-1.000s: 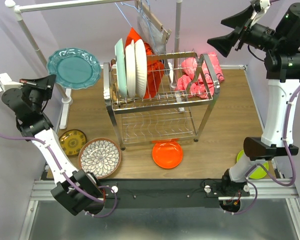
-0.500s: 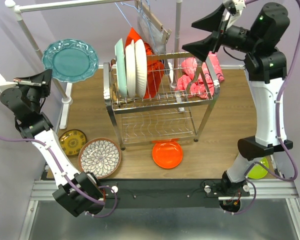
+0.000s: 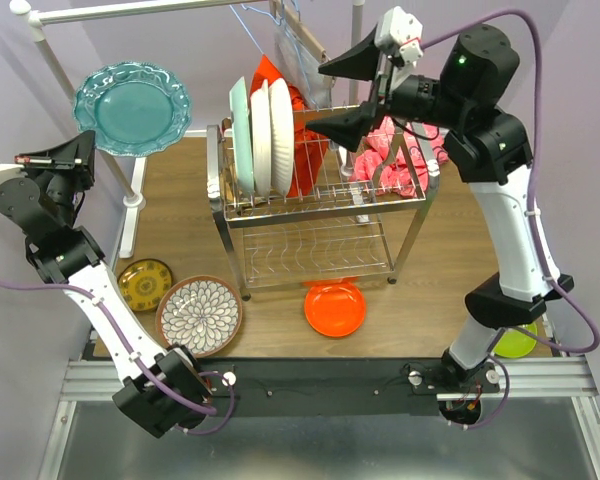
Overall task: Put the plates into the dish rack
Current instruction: Pass the plate from the left arm to the right
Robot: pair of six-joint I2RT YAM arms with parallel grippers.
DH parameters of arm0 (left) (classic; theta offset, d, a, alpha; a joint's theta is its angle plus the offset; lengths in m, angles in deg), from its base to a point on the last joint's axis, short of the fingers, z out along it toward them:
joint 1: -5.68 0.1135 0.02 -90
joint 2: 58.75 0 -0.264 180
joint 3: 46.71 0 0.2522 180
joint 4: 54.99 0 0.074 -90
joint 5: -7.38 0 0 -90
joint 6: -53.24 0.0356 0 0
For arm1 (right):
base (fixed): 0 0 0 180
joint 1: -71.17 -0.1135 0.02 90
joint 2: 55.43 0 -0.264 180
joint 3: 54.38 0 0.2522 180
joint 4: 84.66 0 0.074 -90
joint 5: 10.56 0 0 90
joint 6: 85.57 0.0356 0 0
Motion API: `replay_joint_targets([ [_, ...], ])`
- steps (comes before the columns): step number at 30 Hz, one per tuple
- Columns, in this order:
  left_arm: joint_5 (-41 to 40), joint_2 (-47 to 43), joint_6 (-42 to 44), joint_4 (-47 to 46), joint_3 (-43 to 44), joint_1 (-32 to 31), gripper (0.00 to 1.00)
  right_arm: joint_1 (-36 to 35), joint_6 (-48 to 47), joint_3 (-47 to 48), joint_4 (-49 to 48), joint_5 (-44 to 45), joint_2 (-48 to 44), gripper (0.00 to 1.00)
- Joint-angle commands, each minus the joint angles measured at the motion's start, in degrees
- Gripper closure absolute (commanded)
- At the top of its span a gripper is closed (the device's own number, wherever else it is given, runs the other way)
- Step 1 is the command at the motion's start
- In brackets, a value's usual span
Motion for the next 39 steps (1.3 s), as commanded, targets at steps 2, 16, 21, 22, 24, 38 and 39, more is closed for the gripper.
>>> replay_joint_targets([
  [2, -1.2, -2.8, -5.8, -6.8, 4.0, 0.7, 1.00, -7.6, -7.9, 0.0, -1.3, 8.8, 1.0, 0.00],
  [16, -1.9, -5.7, -9.5, -3.6, 5.5, 0.8, 1.00, -25.8, -31.8, -5.6, -1.3, 28.7, 3.2, 0.00],
  [21, -1.4, -8.2, -11.7, -2.9, 3.9, 0.8, 1.00, -28.6, -39.2, -5.9, -2.3, 31.6, 4.8, 0.00],
  [22, -1.4, -8.4, -11.8, -2.7, 3.7, 0.8, 1.00, -29.0, -40.2, -6.1, -2.6, 32.5, 5.0, 0.00],
  [24, -1.2, -9.3, -12.1, -2.1, 3.6, 0.9, 1.00, -30.0, -42.9, -7.0, -3.5, 33.5, 5.3, 0.00],
  [38, 1.7, -12.5, -16.4, -2.1, 3.0, 0.8, 1.00, -33.5, -61.6, -15.7, -16.6, 44.1, 7.3, 0.00],
  [39, 2.0, -12.9, -17.0, -2.2, 2.9, 0.8, 1.00, -33.6, -62.5, -15.7, -16.9, 44.2, 7.5, 0.00],
])
